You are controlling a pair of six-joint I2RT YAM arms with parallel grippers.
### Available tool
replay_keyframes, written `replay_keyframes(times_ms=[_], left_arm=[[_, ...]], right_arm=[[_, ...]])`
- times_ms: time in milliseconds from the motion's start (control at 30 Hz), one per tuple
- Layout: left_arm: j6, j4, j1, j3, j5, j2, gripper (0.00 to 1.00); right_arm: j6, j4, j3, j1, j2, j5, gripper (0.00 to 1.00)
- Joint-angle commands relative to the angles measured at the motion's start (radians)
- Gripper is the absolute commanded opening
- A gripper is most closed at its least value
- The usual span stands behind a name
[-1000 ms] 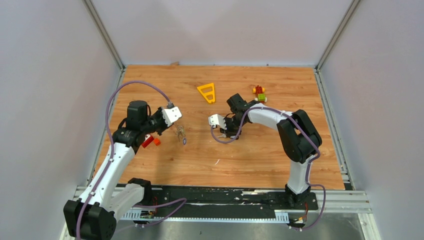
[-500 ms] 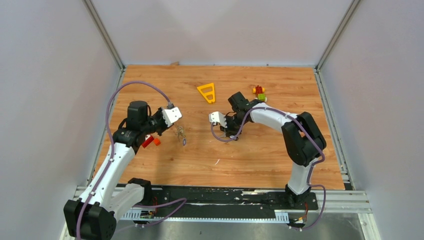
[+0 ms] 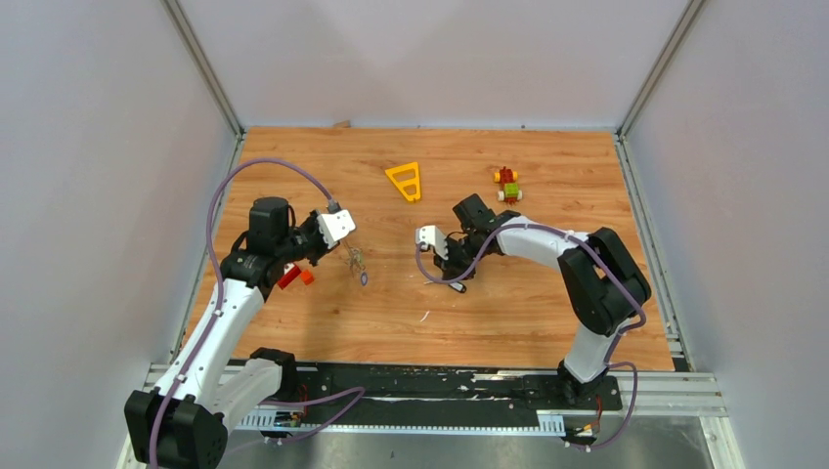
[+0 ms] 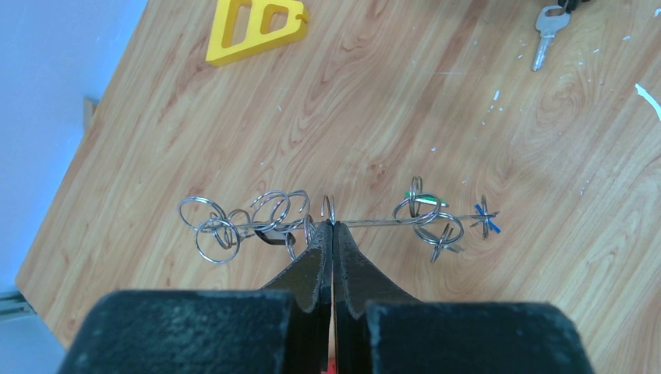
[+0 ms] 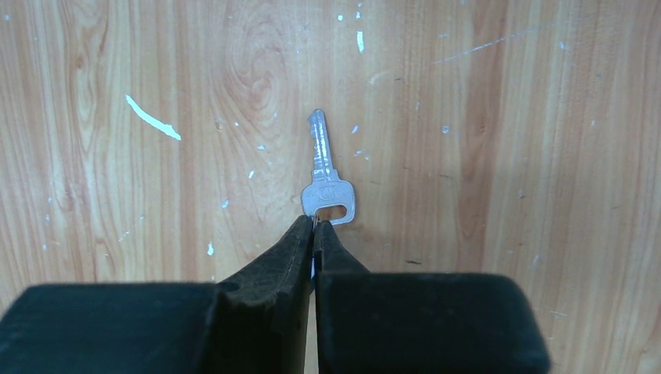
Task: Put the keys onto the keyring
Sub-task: Pick up the key from the center of the board.
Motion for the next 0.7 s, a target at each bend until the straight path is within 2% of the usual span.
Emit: replay_keyframes(times_ms=[0,267,500,667], left_arm=[[-0.027,0.047,0.006,0.015,0.030,-0.015,0.00],[-0.035,0.046,0.006,0.031,0.036,-0.009,0.00],[-0.039,0.044,0.004,0.033,0.036,-0.008,0.00],[-0.037,0.046,0.004,0.030,0.037,-0.006,0.00]], right_arm=[[0.057,0.062,-0.013,0.024,-0.056,-0.012,0.06],[0.065,0.042,-0.014,0.047,-0.034,0.087,0.19],[0.027,0.037,-0.025,0.046,-0.069,0.096,0.33],[-0.028,0.022,-0.026,0.046,-0.074,0.093,0.36]])
